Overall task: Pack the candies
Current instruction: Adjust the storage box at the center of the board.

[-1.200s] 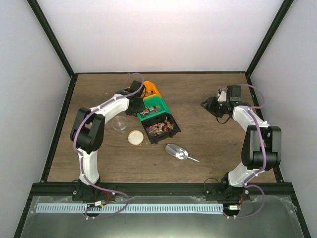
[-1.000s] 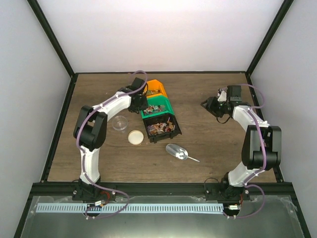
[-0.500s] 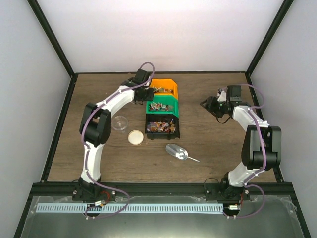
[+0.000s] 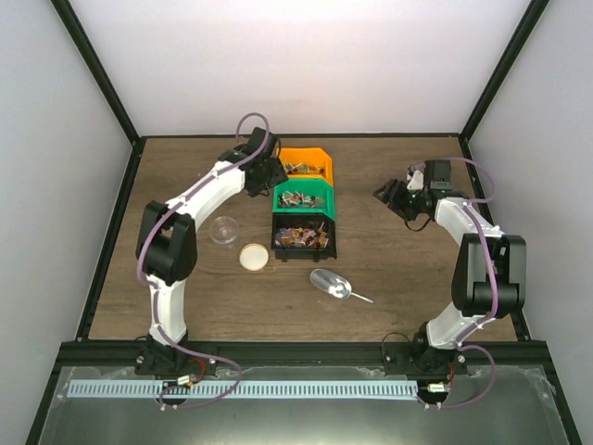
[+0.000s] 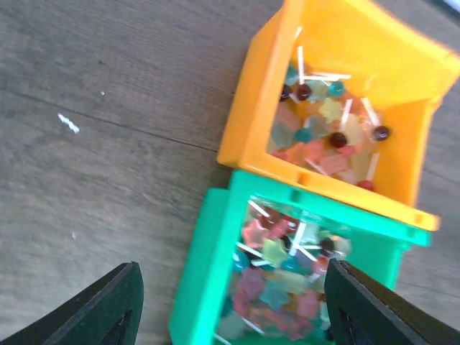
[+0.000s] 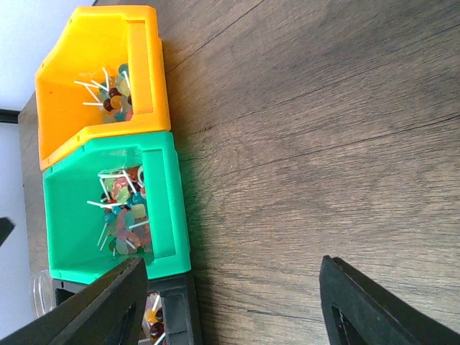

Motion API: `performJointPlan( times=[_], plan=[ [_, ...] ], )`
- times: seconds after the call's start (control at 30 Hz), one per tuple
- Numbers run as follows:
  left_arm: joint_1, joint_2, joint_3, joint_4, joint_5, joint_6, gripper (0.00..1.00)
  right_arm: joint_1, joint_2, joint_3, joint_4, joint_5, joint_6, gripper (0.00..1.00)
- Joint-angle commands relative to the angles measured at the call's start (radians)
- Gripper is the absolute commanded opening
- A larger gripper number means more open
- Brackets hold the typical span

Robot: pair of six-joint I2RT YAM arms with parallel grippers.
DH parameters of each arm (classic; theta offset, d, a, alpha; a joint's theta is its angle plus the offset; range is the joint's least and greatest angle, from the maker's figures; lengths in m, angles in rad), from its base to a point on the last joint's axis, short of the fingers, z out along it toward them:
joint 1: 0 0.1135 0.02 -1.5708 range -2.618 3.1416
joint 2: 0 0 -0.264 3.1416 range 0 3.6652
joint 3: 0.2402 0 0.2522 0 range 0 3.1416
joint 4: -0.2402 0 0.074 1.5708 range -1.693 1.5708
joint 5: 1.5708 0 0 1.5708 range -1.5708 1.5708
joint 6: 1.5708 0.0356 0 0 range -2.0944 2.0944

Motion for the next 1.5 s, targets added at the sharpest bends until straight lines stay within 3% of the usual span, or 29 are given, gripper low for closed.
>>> performJointPlan(
  times=[0.0,0.13,0.27,0.43,0.73,0.87,1.07,1.33,1.47],
  plan=[
    [-0.039,-0.1,-0.043,-0.003,0.024,-0.289,0.71,-0.012,0.017,0.0,0.011,-0.004,0.013,0.68],
    [-0.062,-0.131,-0.078,0.007,0.084,-0.45,0.69,-0.012,0.01,-0.014,0.012,-0.002,0.02,0.69],
    [-0.085,-0.158,-0.194,0.127,0.189,-0.61,0.69,-0.012,0.004,-0.02,0.003,0.019,0.025,0.69],
    [-0.131,-0.166,-0.229,0.15,0.1,-0.711,0.69,-0.012,-0.003,-0.022,-0.018,0.069,0.025,0.7],
    [-0.171,-0.044,-0.145,0.104,0.122,-0.744,0.69,-0.012,0.007,-0.034,-0.014,0.056,0.023,0.7],
    [-0.171,-0.036,-0.167,0.088,0.136,-0.763,0.6,-0.011,0.012,-0.036,-0.014,0.057,0.016,0.7],
    [-0.172,-0.051,-0.172,0.065,0.117,-0.753,0.58,-0.012,0.026,-0.039,-0.011,0.041,0.018,0.7],
    [-0.174,-0.19,-0.178,0.031,0.028,-0.726,0.69,-0.012,0.029,-0.052,0.006,0.022,0.022,0.7],
    [-0.175,-0.187,-0.18,-0.018,0.03,-0.731,0.7,-0.012,0.044,-0.049,0.01,0.004,0.03,0.7]
  ],
)
